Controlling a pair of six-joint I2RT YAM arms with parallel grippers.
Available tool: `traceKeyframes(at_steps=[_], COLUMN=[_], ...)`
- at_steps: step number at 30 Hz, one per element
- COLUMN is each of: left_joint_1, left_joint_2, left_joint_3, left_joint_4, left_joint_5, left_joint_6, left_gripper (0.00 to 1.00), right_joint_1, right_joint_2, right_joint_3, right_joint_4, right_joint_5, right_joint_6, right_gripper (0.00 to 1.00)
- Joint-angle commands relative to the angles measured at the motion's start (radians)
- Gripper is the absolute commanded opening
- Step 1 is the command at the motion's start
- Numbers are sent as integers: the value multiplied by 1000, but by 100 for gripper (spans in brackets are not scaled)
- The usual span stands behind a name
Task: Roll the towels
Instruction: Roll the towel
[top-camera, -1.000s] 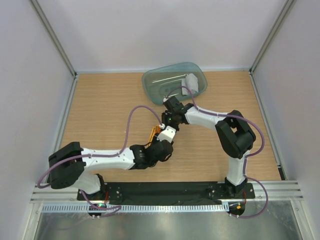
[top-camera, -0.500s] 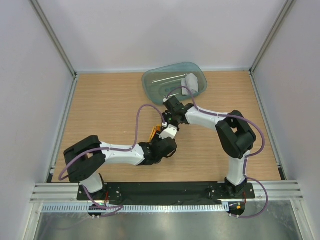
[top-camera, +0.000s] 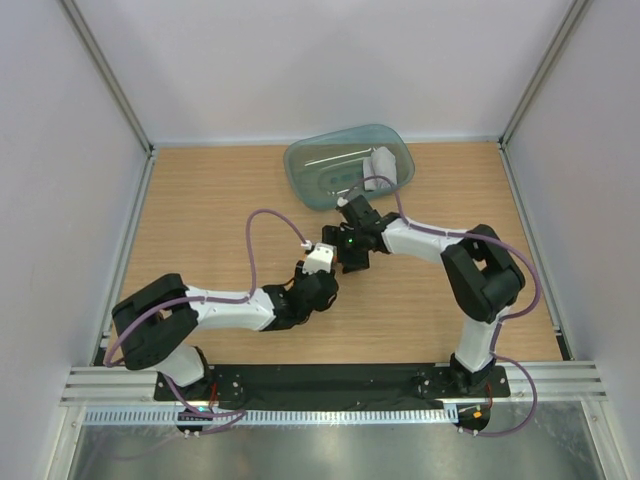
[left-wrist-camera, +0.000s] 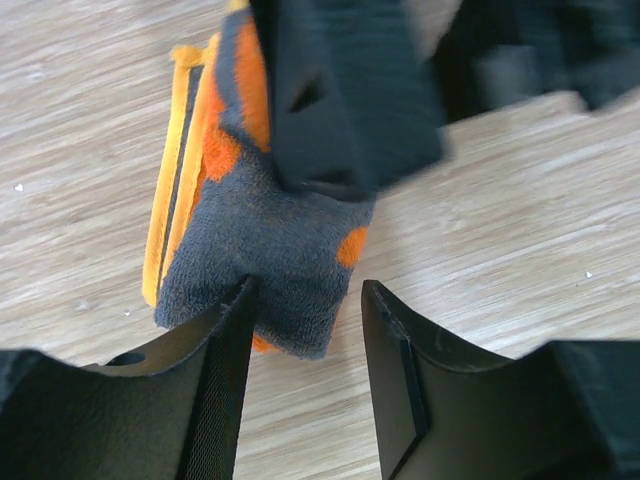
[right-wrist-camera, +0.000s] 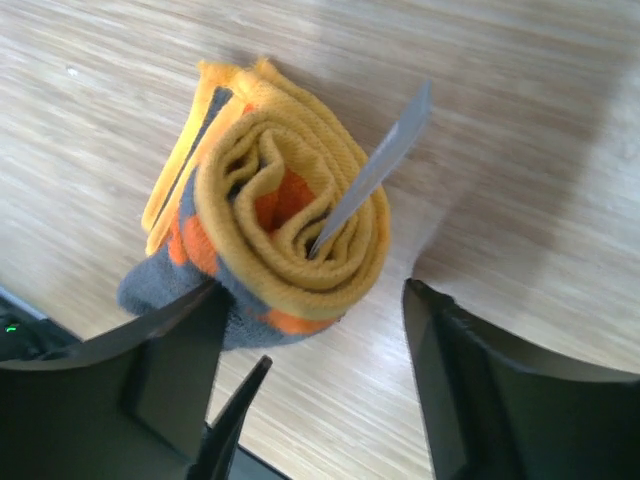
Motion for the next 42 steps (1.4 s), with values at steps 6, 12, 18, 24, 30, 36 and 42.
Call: traceKeyframes(at_steps=[6, 12, 18, 24, 30, 36, 42], left_joint_1=[86, 166, 234, 269, 293, 333, 379], left_joint_2=[-109, -151, -180, -189, -229, -304, -185], left_joint_3=[-78, -111, -138, -151, -143, -51, 124], left_joint_4=[13, 43, 69, 82, 45, -98, -193], left_joint_5=[135, 240, 311, 375, 421, 386, 383], left_joint_6=[-77, -99, -117, -137, -149, -52, 88], left_gripper=[47, 46, 46, 45, 45, 47, 50], right_joint_1=[-40, -40, -32, -9, 1, 1, 0], right_joint_2=[-204, -229, -212, -167, -64, -12, -1], right_joint_3=[-200, -376, -495, -519, -492, -392, -352], right_joint_4=[292, 548, 761, 869, 904, 722, 644], right_joint_5=[-92, -122, -102, -40, 19, 60, 54], right_joint_6=[123, 246, 367, 428, 470, 413, 363], right_gripper=[81, 81, 81, 81, 63, 32, 29])
